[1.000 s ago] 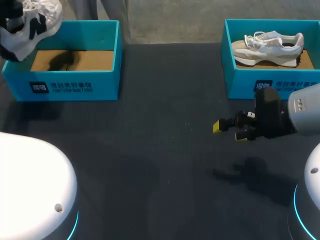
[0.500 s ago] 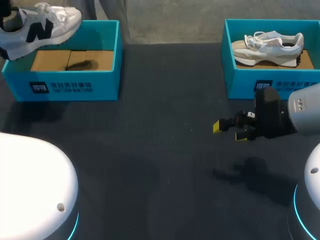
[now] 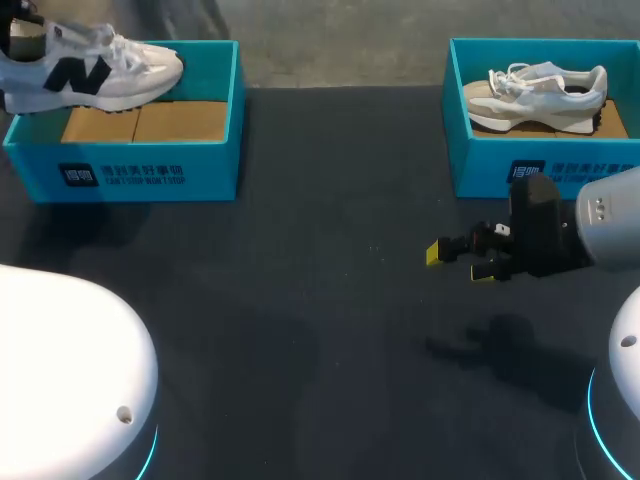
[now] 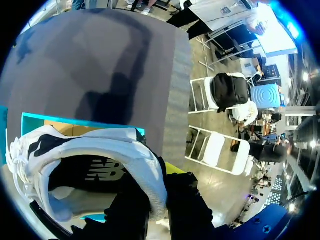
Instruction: Take the shoe out of the shoebox, open the shoe tongue, remove and reinsert the insole, then place the shoe into the shoebox
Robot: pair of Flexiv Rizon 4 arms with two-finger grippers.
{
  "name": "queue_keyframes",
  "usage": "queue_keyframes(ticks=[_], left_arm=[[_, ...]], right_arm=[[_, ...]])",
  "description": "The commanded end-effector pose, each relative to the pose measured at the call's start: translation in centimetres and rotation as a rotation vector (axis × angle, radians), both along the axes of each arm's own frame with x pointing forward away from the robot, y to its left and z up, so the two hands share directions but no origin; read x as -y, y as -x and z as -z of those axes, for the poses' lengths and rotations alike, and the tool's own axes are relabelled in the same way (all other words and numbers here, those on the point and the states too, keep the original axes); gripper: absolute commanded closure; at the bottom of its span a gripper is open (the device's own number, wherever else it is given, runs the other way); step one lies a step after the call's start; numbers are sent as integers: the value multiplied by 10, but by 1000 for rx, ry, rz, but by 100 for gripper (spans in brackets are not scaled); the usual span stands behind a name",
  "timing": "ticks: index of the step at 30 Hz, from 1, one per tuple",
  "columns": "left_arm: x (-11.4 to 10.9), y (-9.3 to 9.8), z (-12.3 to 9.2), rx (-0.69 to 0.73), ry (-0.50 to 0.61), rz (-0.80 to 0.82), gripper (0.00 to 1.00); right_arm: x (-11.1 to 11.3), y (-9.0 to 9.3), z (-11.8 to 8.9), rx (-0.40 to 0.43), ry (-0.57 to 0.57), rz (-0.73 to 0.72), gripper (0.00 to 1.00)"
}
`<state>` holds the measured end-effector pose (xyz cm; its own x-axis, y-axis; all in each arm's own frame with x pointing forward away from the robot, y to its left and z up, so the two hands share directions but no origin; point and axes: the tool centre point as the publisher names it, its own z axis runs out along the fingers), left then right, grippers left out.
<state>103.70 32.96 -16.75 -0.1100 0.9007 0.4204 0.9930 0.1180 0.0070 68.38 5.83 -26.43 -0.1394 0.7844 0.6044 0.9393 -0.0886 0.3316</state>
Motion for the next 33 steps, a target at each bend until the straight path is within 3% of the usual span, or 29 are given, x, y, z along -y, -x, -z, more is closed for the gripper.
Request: queue_keyframes(ticks=[1, 13, 15, 21, 33], left_arm=[[-1, 2, -2, 4, 1, 3, 100], [-1, 2, -2, 4, 1, 3, 100], [-3, -2, -3, 51, 38, 34, 100], [-8, -17, 4, 27, -17, 125, 100], [-4, -21, 11, 11, 10, 177, 100]], right_arm=[[-3, 1, 1, 1, 4, 5, 0], [-3, 1, 1, 1, 4, 5, 0], [-3, 1, 1, 1, 4, 5, 0], [-3, 1, 1, 1, 4, 5, 0], [-3, 1, 1, 1, 4, 5, 0]])
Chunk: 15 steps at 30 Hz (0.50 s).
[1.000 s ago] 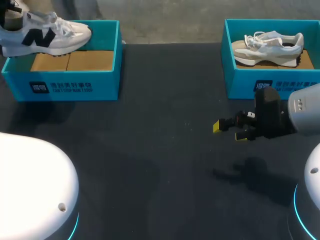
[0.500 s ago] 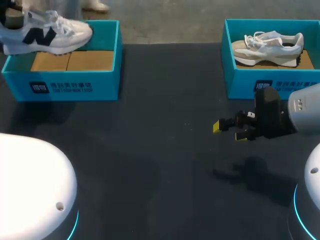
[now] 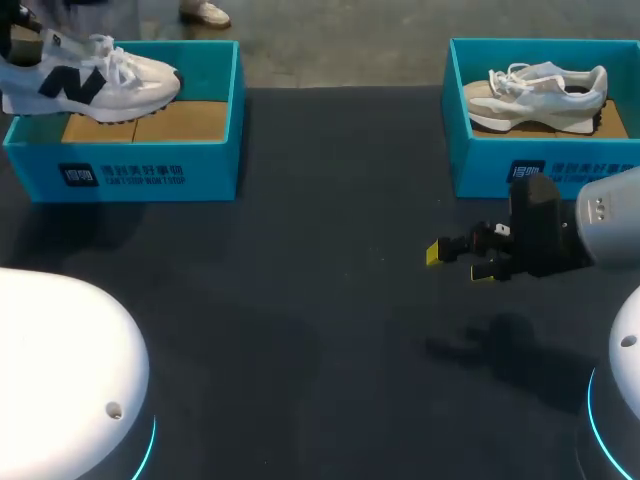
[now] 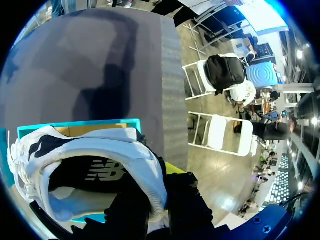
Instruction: Take the shoe out of the shoebox, open the shoe tongue, remove and reinsert the insole, then place the shoe into the shoebox
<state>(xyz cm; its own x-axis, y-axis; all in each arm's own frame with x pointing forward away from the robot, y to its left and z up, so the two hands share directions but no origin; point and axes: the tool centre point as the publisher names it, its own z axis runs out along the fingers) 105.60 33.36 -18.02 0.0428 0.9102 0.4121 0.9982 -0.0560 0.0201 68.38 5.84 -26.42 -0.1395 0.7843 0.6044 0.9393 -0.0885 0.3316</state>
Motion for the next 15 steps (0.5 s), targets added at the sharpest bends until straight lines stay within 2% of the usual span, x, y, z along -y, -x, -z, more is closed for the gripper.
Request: queue_keyframes(ticks=[1, 15], left_arm=[[1, -2, -1, -3, 3, 4, 100], [14, -21, 16, 27, 4, -8, 100]], right_arm=[[-3, 1, 1, 1, 4, 5, 0], [-3, 1, 1, 1, 4, 5, 0]])
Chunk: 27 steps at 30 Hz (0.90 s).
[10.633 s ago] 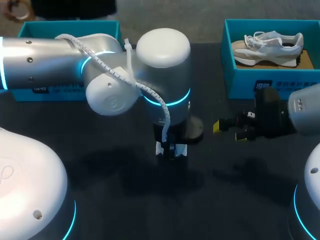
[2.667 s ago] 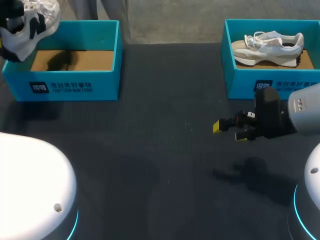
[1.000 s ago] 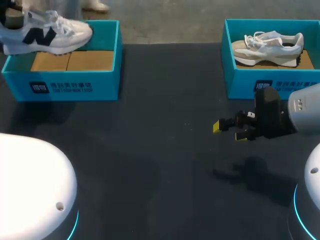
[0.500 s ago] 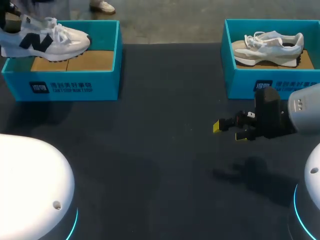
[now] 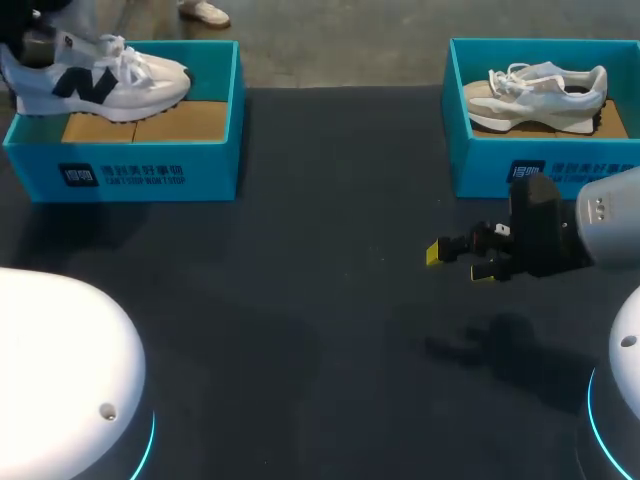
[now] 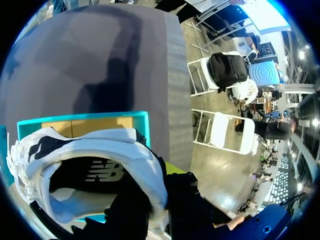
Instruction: Take the shoe out of the shoebox, open the shoe tongue, remove and reinsert the insole, then place the shoe into the shoebox
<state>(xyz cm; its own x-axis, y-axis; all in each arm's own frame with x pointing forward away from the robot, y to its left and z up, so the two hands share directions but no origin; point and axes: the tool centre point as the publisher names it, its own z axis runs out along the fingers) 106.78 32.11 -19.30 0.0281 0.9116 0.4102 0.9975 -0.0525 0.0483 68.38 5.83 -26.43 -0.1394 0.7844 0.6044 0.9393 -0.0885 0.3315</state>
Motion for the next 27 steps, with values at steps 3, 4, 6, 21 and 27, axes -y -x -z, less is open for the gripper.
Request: queue_keyframes(ticks=[3, 4, 6, 21, 27], left_arm=[[2, -18, 6, 6, -6, -1, 100], [2, -21, 7, 16, -9, -3, 100], [2, -30, 10, 20, -10, -5, 100], [10, -68, 43, 24, -31, 20, 100], [16, -76, 62, 10, -37, 17, 100]], right_arm=[[-3, 1, 1, 1, 4, 5, 0], [-3, 1, 1, 1, 4, 5, 0], [-3, 1, 1, 1, 4, 5, 0], [-3, 1, 1, 1, 4, 5, 0], [-3, 1, 1, 1, 4, 5, 0]])
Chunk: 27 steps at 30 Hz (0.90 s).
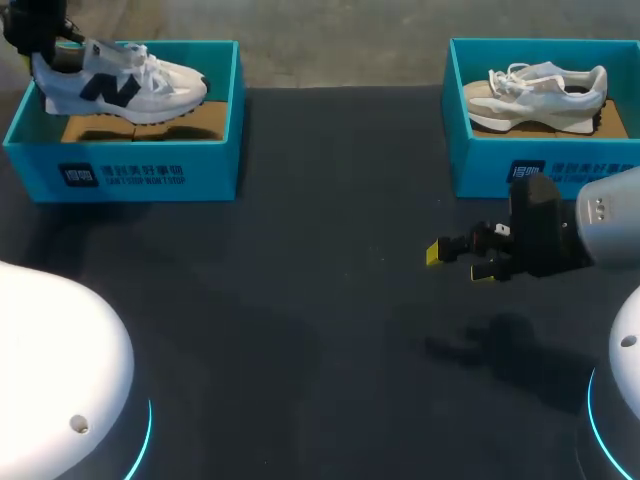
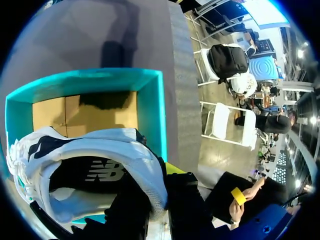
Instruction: Take the shoe out of the shoebox, open the shoe tongue, remove and reinsert the insole, then place the shoe into the shoebox
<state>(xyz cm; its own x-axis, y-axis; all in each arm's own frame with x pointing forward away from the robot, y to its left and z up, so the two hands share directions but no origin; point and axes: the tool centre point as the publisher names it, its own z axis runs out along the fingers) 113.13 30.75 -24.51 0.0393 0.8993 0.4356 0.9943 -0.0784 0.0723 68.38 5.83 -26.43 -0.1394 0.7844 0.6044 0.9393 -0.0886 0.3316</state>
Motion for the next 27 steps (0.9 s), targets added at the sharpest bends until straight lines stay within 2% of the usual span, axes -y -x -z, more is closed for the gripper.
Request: queue_keyframes(ticks=[1, 10, 27], left_arm=[[3, -13, 12, -21, -6, -6, 100], [7, -17, 32, -52, 0, 4, 100], [8, -11, 37, -53, 17, 20, 100]], right_arm=[[-3, 1, 1, 1, 4, 5, 0], [-3, 1, 1, 1, 4, 5, 0], [-3, 1, 1, 1, 4, 5, 0]])
